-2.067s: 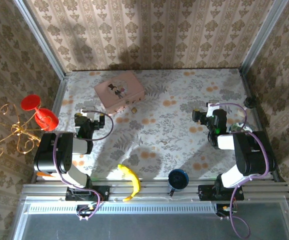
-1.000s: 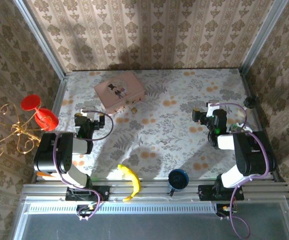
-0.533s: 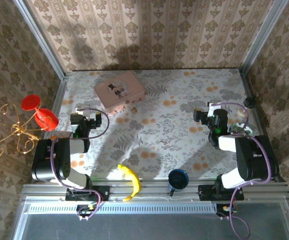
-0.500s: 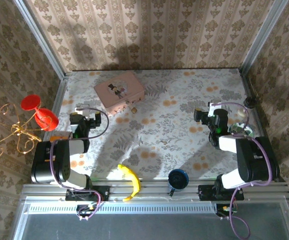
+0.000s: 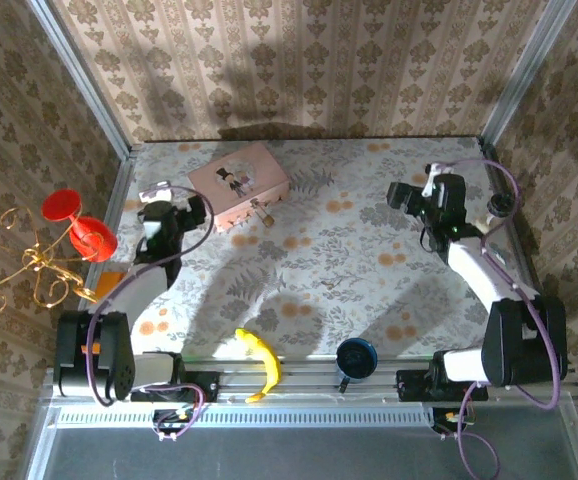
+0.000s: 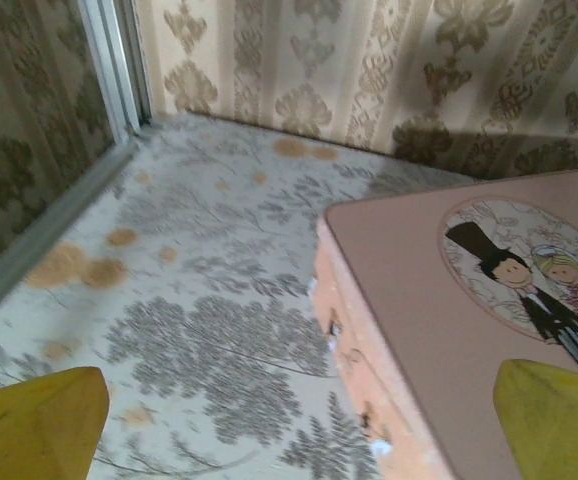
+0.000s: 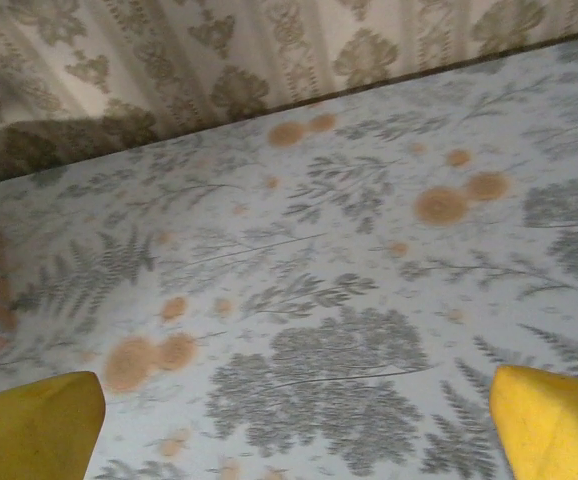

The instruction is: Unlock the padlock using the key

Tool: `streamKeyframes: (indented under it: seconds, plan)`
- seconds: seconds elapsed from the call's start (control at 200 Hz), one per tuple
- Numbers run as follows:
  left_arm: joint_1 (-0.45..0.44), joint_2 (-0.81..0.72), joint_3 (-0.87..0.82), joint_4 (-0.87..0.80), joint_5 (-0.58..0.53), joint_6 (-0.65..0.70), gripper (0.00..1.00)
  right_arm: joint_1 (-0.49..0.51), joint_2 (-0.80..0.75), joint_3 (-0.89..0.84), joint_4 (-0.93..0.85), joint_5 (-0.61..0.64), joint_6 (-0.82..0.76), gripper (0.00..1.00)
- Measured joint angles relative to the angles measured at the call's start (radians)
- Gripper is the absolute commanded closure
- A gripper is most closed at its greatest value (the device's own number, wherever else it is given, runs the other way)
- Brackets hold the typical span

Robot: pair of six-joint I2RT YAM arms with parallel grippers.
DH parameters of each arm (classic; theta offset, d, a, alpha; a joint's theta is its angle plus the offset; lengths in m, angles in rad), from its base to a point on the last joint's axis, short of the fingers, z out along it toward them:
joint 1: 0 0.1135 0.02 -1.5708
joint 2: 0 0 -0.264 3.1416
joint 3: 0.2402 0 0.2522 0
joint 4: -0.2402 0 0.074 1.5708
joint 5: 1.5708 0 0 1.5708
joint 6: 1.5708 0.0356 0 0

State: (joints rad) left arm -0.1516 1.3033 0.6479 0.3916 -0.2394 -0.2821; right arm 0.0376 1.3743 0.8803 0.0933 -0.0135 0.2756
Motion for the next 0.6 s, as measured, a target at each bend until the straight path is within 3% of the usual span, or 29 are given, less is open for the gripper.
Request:
streamKeyframes:
  seconds: [0.2,0.37,0.595]
  plan:
    - [-0.076,0.166,0.158,-0.133,-0.066,-0.138,0.00,0.131,0.227,0.274,-0.152,-0.076,0.066,0.00]
    - [-0.076,0.274,0.254,-0.227,-0.085,-0.206,0.00,0.229,0.440,0.508,-0.225,-0.141,0.109,0.00]
    - [-0.060,0.381,0.342,-0.288,-0.052,-0.249,0.03,0.288,0.695,0.763,-0.254,-0.232,0.179,0.04]
